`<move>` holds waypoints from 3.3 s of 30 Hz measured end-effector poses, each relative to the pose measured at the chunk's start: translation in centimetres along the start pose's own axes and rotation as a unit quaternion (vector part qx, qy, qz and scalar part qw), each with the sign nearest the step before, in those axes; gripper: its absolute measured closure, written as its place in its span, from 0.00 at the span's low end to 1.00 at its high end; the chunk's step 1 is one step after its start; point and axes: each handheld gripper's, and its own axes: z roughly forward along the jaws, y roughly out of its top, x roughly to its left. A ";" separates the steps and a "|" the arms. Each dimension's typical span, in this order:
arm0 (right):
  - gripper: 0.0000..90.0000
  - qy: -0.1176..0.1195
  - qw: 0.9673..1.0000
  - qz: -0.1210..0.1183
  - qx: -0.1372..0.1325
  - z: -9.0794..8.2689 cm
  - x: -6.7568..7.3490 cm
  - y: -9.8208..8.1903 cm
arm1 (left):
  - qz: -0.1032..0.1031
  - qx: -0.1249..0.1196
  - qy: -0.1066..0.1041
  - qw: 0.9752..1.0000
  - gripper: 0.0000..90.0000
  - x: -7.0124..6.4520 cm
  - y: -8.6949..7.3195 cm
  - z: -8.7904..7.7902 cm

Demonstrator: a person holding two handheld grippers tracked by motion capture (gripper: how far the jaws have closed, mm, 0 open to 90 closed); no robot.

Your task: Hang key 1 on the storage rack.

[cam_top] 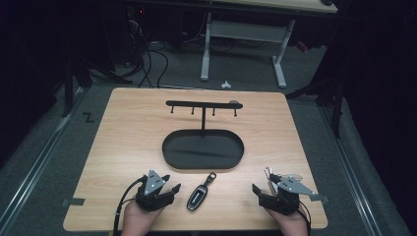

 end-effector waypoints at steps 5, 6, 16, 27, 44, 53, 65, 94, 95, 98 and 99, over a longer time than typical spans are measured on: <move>0.22 -0.008 1.000 -0.007 -0.012 -0.7 0.0 0.1 | 0.003 -0.002 -0.006 1.000 0.57 -0.2 0.3 0.5; 0.21 -0.007 1.000 -0.004 -0.013 -0.8 0.0 0.1 | 0.004 -0.001 -0.009 1.000 0.58 -0.3 0.3 0.5; 0.23 0.013 1.000 -0.016 -0.006 -0.4 0.5 0.3 | -0.014 -0.001 -0.015 1.000 0.74 -0.3 0.3 0.1; 0.32 0.043 0.999 -0.030 0.014 0.7 1.6 0.7 | 0.030 0.045 -0.029 0.998 0.94 -2.5 -0.2 0.8; 0.35 0.034 0.999 -0.007 0.013 0.0 0.8 -0.1 | 0.083 0.059 -0.081 0.992 0.96 -6.3 0.5 2.9; 0.39 0.044 0.999 -0.012 0.028 -0.5 1.1 -1.1 | 0.105 0.054 -0.108 0.987 0.92 -7.8 0.9 3.9; 0.48 0.085 0.995 -0.041 0.036 0.8 3.2 -0.3 | 0.054 0.008 -0.026 0.998 0.66 -2.4 0.5 0.9; 0.99 0.185 0.968 -0.145 0.090 5.7 10.6 1.4 | 0.015 0.006 0.022 1.000 0.56 0.3 -2.1 -2.2; 0.98 0.187 0.968 -0.142 0.091 5.8 10.7 1.3 | 0.015 0.007 0.020 1.000 0.56 0.3 -2.1 -2.2; 0.97 0.182 0.968 -0.145 0.092 5.8 11.0 1.1 | 0.019 0.008 0.018 1.000 0.55 0.2 -2.0 -2.1; 0.97 0.179 0.968 -0.147 0.092 5.8 11.0 1.1 | 0.020 0.008 0.017 1.000 0.56 0.1 -2.0 -2.0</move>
